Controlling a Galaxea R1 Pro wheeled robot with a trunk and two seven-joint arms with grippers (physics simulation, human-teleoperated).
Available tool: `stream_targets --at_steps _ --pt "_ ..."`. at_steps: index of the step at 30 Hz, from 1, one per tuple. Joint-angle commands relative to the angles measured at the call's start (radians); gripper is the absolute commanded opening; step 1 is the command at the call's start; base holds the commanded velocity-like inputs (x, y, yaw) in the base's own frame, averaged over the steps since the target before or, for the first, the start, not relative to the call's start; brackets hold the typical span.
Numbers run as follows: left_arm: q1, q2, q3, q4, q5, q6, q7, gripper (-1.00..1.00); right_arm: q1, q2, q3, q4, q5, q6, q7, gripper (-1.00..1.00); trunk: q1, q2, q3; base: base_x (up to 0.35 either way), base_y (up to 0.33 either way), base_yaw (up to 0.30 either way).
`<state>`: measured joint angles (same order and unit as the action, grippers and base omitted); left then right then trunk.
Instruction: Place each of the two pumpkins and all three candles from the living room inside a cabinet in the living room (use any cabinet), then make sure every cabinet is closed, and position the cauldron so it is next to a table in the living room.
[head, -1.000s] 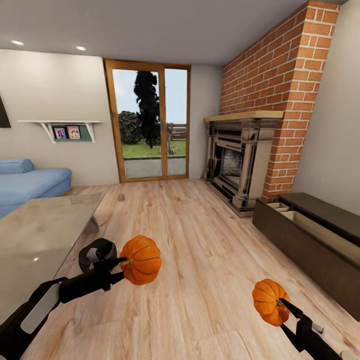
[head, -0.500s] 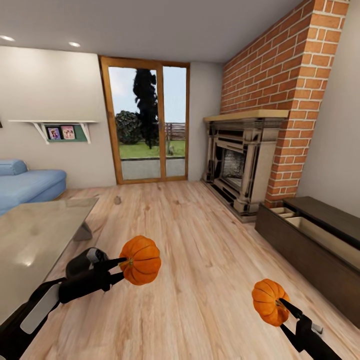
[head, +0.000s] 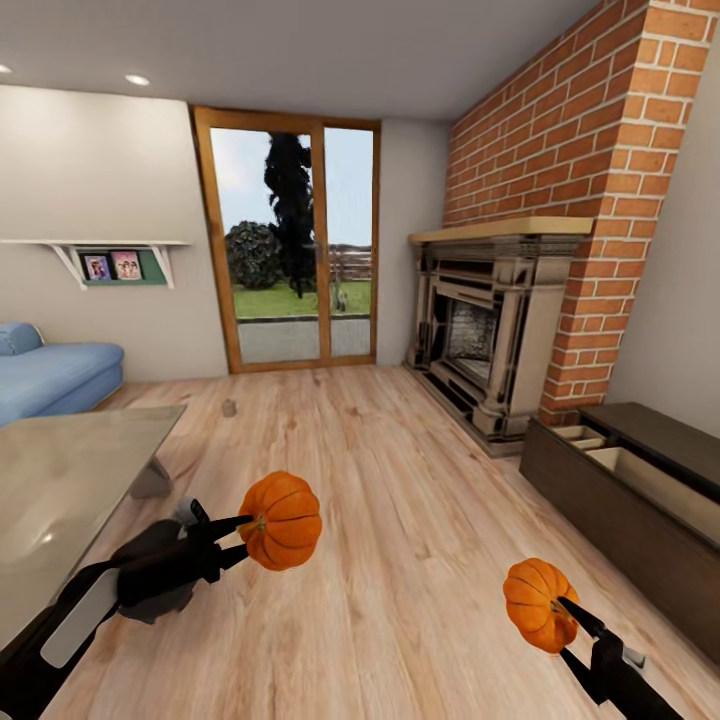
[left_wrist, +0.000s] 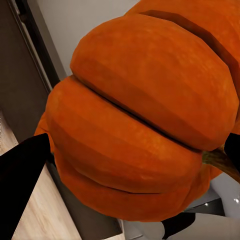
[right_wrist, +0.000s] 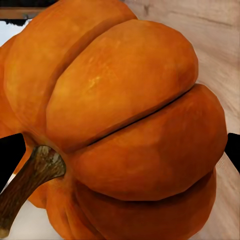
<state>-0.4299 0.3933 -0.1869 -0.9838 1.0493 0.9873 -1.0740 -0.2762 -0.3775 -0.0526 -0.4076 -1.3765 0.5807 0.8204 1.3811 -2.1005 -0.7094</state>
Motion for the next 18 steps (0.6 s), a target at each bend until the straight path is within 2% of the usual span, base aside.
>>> stream_targets --at_steps 1,13,18 --pt "-0.001 0.001 -0.002 0.000 0.014 0.010 -0.001 -1.00 -0.001 0.000 -0.004 0.000 -0.010 0.011 0.000 -1.00 0.000 -0.001 -0.001 0.330 0.000 0.000" --pt "-0.001 0.001 -0.002 0.000 0.014 0.010 -0.001 -1.00 -0.001 0.000 -0.004 0.000 -0.010 0.012 0.000 -1.00 0.000 -0.001 -0.001 0.331 0.000 -0.006" --pt "-0.001 0.001 -0.002 0.000 0.014 0.010 -0.001 -1.00 -0.001 0.000 -0.005 0.000 -0.010 0.012 0.000 -1.00 0.000 -0.001 -0.004 0.331 0.000 -0.206"
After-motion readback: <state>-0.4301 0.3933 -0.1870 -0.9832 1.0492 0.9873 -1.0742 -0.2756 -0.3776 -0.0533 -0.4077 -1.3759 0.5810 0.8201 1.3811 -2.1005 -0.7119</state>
